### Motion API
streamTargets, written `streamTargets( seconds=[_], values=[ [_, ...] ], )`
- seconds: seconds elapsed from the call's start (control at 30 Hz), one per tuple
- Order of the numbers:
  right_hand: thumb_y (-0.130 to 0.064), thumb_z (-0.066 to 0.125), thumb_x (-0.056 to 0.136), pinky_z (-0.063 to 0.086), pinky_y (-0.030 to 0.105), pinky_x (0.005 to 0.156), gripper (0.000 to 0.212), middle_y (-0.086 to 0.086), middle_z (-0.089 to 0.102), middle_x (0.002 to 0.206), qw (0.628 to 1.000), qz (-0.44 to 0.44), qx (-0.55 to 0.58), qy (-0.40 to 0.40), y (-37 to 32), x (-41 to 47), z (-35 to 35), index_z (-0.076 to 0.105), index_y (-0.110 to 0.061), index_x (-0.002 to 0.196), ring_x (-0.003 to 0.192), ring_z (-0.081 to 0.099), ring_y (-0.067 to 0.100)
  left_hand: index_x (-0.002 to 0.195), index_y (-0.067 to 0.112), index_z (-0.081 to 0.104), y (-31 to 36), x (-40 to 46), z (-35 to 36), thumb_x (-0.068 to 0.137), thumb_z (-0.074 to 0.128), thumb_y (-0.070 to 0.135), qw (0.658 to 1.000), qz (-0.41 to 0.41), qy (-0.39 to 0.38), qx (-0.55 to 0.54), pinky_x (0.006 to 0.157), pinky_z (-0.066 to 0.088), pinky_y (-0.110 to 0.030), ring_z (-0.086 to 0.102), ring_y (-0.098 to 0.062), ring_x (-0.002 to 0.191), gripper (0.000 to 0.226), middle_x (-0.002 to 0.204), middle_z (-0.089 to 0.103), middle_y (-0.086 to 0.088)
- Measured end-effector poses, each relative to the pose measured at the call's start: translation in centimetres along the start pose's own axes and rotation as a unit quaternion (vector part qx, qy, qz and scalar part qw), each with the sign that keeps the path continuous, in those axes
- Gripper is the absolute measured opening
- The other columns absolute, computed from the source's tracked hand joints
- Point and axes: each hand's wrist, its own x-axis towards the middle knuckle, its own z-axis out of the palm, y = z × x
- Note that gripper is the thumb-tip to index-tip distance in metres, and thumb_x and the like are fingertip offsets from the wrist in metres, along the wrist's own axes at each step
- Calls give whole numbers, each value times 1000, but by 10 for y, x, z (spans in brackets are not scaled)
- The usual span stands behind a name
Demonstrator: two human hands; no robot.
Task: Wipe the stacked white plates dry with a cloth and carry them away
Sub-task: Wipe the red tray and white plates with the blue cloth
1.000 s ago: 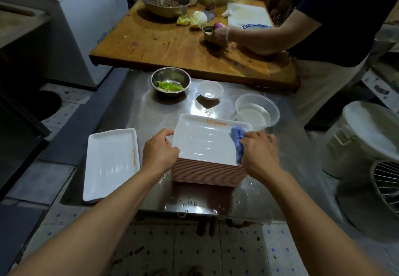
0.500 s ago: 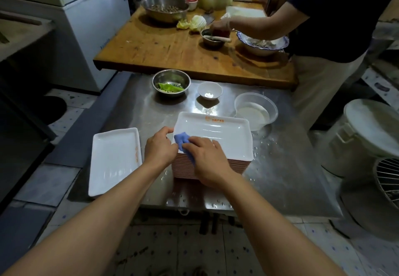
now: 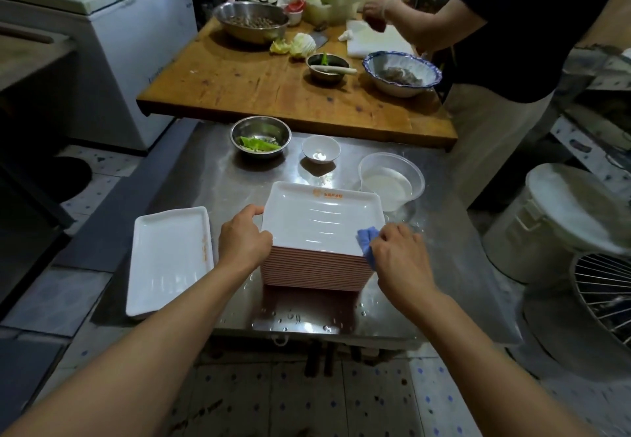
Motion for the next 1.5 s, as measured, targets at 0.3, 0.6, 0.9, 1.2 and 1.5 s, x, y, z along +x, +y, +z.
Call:
streamTargets(
  seconds=[0.3, 0.6, 0.9, 1.2, 1.5],
  values=[
    [4, 58, 81, 35, 20, 74, 16, 9, 54, 105, 935, 140, 308, 108, 36, -13, -13, 68, -4, 91, 91, 49, 17, 110, 21, 67, 24, -27, 8, 79, 70, 42, 954, 255, 66, 146, 66, 37, -27, 51, -19, 100, 37, 101, 61, 1],
    [-14, 65, 83, 33, 8, 58, 9, 3, 54, 91, 884, 221, 394, 122, 43, -26, 8, 62, -16, 75, 71, 45, -2, 73, 11, 75, 48, -38, 35, 69, 76, 4, 878, 386, 5, 284, 55, 43, -33, 56, -23, 77, 9, 76, 64, -2],
    [-18, 66, 85, 40, 10, 59, 3, -9, 52, 84, 803, 252, 510, 179, 39, -17, -9, 63, -18, 84, 71, 53, 1, 84, 14, 61, 68, -33, 14, 80, 71, 20, 905, 387, 49, 168, 58, 32, -29, 58, -26, 70, 12, 76, 64, -6],
    [-6, 65, 85, 38, 1, 78, 20, -5, 51, 107, 771, 157, 530, 316, 27, -2, -64, 66, -15, 103, 94, 54, 4, 86, 17, 54, 96, -27, -43, 92, 57, 23, 950, 300, 82, -43, 60, 45, -34, 59, -21, 68, 9, 72, 60, 3],
    [6, 66, 78, 42, 34, 98, 40, 15, 52, 119, 804, -30, 457, 379, -26, 29, -128, 63, 0, 117, 114, 50, 24, 81, 14, 57, 78, -45, -100, 94, 55, 14, 932, 104, 22, -346, 61, 49, -30, 57, -10, 56, 12, 63, 63, 2]
  ],
)
